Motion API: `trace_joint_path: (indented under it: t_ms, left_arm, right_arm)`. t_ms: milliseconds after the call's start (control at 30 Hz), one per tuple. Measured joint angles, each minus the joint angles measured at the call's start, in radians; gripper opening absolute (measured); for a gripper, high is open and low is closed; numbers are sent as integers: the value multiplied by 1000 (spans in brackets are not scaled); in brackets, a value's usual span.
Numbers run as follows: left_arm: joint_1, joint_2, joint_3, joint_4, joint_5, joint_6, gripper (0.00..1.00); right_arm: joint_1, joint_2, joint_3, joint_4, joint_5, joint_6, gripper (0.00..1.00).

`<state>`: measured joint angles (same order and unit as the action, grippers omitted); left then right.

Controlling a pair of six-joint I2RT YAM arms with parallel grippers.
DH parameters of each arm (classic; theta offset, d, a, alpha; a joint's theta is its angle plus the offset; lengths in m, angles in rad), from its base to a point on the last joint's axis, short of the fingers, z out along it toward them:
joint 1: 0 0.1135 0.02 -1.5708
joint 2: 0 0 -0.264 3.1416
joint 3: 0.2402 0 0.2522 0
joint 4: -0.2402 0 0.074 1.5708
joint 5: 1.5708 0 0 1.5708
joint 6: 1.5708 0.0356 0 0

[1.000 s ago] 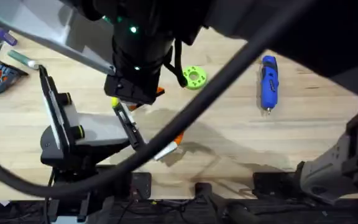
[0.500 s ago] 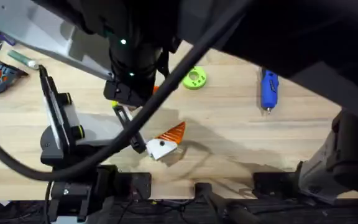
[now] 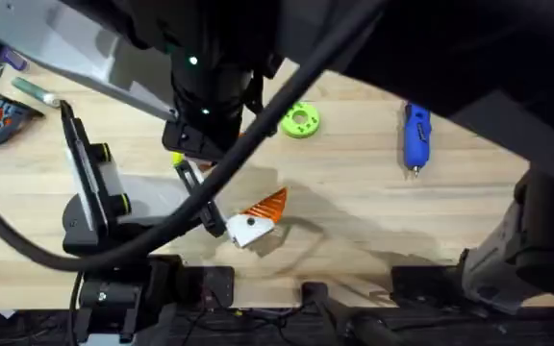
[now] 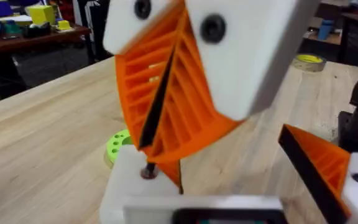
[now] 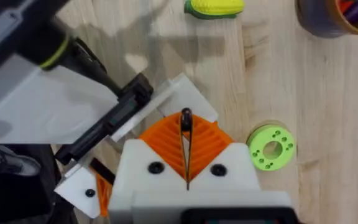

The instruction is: Pick up the gripper from the table and insert it into the empty holder that is missing its gripper. Then pick up a screw, insert it into the mounting hole, and use the screwdriver to tighten it. Finally, clean up the table by picking up the vegetable and placing it into the bucket.

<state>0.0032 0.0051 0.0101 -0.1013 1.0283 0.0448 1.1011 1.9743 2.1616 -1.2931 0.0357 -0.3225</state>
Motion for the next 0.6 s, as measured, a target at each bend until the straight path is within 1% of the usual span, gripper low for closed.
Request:
trace_joint_path:
  t_ms: [600]
  left_arm:
    - [0,0,0,0,0,0,985]
  right_arm:
    - [0,11,0,-9,0,0,7]
